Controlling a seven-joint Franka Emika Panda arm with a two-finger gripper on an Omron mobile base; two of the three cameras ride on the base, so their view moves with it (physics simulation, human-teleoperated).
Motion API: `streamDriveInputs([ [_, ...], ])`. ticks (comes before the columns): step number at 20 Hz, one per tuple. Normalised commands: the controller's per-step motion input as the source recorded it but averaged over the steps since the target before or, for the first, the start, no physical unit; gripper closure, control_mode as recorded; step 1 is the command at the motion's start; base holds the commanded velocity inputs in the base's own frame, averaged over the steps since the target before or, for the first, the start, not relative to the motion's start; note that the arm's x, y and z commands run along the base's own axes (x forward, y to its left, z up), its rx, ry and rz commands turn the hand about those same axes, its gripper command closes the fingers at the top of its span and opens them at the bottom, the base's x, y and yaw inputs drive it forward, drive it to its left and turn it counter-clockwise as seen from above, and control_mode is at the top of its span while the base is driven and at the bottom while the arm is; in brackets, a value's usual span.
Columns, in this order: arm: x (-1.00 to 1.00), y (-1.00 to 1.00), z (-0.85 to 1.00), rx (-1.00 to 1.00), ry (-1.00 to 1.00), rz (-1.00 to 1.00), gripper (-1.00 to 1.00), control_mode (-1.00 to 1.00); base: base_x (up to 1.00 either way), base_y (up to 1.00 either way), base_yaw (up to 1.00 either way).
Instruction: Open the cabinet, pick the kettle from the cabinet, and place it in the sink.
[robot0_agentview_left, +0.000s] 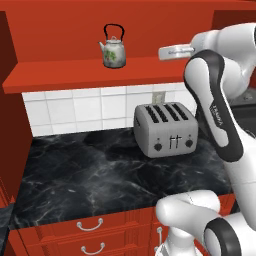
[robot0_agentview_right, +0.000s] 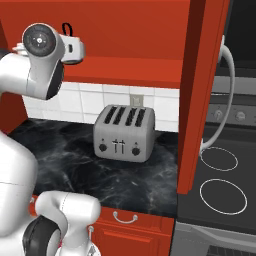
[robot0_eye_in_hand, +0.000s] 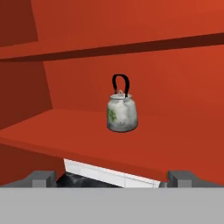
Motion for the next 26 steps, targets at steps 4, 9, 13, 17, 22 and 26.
streamDriveInputs([
  [4,0.35,0.06,0.00,0.02,0.00,-0.01,-1.00,-1.00,0.00,0.00,0.00],
  [9,0.36,0.10,0.03,0.00,0.00,-0.02,-1.00,-1.00,0.00,0.00,0.00],
  [13,0.33,0.12,0.06,0.00,-0.01,-0.01,-1.00,-1.00,0.00,0.00,0.00],
  [17,0.30,0.13,0.08,0.01,-0.04,0.00,-1.00,-1.00,0.00,0.00,0.00],
  [22,0.27,0.10,0.02,0.03,-0.01,0.00,-1.00,-1.00,0.00,0.00,0.00],
  [26,0.25,0.11,0.00,0.05,0.00,0.00,-1.00,-1.00,0.00,0.00,0.00],
])
